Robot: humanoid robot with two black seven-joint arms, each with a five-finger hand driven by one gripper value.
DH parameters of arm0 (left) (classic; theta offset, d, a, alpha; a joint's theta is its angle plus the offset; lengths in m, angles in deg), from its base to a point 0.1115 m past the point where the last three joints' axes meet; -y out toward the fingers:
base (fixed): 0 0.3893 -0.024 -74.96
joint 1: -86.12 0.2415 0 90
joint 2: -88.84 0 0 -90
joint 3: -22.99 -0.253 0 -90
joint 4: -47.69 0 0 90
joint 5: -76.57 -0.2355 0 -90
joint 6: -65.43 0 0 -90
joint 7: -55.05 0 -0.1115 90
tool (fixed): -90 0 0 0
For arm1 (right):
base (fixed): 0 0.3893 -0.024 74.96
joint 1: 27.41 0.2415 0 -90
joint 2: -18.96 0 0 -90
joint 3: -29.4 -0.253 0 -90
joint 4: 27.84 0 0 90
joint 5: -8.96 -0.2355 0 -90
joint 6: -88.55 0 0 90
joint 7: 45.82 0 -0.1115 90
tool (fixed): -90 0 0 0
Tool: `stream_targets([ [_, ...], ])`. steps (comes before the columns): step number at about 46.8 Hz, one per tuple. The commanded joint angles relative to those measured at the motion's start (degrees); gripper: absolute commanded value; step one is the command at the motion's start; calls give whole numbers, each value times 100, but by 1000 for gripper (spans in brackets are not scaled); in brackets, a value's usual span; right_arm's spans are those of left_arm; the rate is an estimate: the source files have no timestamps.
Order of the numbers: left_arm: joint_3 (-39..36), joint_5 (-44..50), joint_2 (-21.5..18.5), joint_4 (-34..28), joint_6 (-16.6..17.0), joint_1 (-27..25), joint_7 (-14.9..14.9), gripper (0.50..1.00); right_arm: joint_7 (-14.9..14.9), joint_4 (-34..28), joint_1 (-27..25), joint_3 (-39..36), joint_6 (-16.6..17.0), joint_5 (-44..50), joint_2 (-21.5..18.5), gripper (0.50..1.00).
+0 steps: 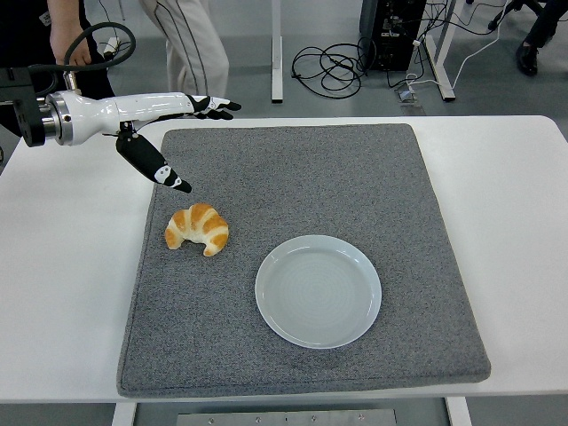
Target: Place the bread on the plate
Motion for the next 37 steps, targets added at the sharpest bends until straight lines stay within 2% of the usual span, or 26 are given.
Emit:
stream_targets([
  [1, 4, -189, -41, 11, 29, 63, 0, 958, 0, 0, 1, -1, 0, 0, 0, 1000],
  [14, 4, -514, 21, 107, 714, 828, 27, 952, 0, 9, 1, -10, 0, 0, 0, 1000],
  [18, 13, -550, 152, 195, 934, 1074, 27, 952, 0, 0, 1, -10, 0, 0, 0, 1000],
  [26, 22, -541, 451, 546, 1128, 1294, 62, 952, 0, 0, 1, -2, 0, 0, 0, 1000],
  [37, 13, -541, 680, 784, 1154, 1487, 80, 952, 0, 0, 1, -2, 0, 0, 0, 1000],
])
